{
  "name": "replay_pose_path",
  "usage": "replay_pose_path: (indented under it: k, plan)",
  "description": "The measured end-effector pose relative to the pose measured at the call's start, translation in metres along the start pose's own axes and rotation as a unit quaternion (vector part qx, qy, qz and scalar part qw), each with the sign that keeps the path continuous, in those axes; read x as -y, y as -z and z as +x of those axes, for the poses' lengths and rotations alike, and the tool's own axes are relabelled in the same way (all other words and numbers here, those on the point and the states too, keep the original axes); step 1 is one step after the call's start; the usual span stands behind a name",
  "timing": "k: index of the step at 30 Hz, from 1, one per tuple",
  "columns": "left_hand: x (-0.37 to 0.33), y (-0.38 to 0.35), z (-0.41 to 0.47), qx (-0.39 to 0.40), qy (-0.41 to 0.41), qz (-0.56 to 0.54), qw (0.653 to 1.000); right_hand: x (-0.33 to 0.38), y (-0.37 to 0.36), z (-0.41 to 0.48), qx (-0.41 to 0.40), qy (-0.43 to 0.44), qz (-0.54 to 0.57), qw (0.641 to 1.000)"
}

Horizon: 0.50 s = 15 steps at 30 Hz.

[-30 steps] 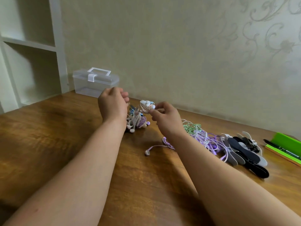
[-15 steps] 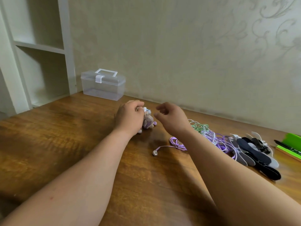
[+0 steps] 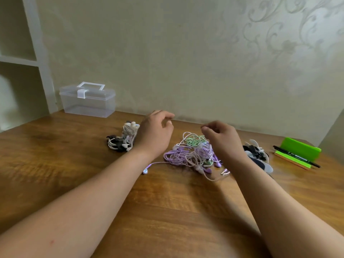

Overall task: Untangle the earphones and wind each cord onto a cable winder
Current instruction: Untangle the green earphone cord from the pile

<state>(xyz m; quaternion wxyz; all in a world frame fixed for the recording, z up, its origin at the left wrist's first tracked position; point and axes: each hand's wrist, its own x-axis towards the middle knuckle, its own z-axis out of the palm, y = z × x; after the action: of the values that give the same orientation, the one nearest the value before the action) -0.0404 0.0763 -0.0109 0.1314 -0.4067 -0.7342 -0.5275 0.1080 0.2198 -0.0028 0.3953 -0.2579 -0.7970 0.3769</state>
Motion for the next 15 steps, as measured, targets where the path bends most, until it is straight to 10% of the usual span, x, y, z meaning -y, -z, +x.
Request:
replay_pose_path:
  k: [15]
  plan:
    - [0.001, -0.028, -0.028, 0.169, 0.008, 0.004, 0.985, -0.036, 0.06, 0.001, -0.097, -0.022, -0.061, 0.993]
